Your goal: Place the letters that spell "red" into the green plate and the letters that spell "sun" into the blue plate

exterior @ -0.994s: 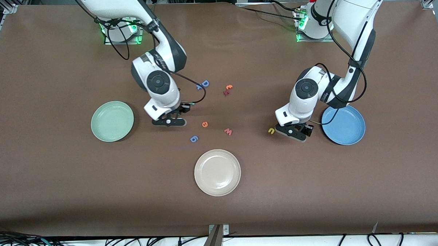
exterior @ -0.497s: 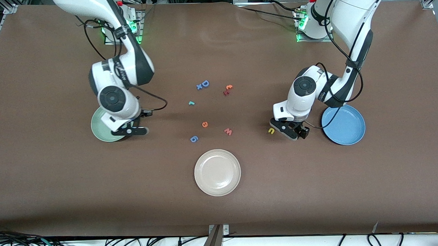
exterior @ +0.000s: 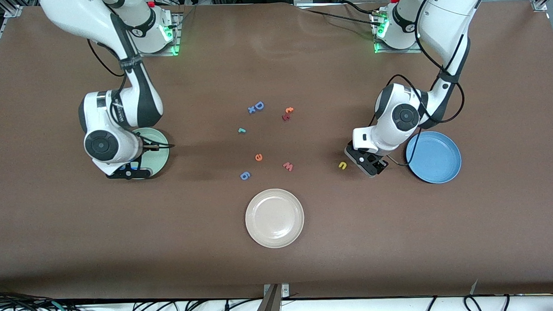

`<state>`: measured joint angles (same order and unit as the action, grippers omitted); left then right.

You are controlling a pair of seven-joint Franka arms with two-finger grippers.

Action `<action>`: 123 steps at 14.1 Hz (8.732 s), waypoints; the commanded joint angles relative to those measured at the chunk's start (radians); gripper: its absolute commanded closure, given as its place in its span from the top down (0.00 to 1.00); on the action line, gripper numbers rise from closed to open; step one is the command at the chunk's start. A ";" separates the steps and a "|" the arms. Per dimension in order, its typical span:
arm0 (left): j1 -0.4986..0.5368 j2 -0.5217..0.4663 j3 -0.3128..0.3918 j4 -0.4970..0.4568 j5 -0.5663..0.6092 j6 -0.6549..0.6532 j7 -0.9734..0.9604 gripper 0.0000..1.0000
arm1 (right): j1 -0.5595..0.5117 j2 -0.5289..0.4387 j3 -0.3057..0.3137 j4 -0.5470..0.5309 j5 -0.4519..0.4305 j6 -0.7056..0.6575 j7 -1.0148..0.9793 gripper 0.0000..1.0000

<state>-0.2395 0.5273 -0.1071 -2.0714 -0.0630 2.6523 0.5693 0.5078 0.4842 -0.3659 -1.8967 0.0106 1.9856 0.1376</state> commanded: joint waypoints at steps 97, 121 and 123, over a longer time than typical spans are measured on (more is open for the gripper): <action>-0.136 -0.087 0.187 -0.093 -0.127 -0.137 -0.178 0.71 | 0.167 -0.088 -0.088 -0.039 0.229 0.094 -0.045 0.96; -0.141 -0.062 0.187 -0.091 -0.126 -0.107 -0.172 0.28 | 0.431 0.300 0.082 0.292 0.229 0.452 0.789 0.87; -0.141 -0.069 0.187 -0.091 -0.126 -0.109 -0.160 0.24 | 0.432 0.306 0.082 0.292 0.232 0.467 0.789 0.84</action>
<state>-0.3710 0.4657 0.0782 -2.1550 -0.1585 2.5344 0.3808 0.9303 0.7615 -0.2786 -1.6352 0.2276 2.4387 0.9136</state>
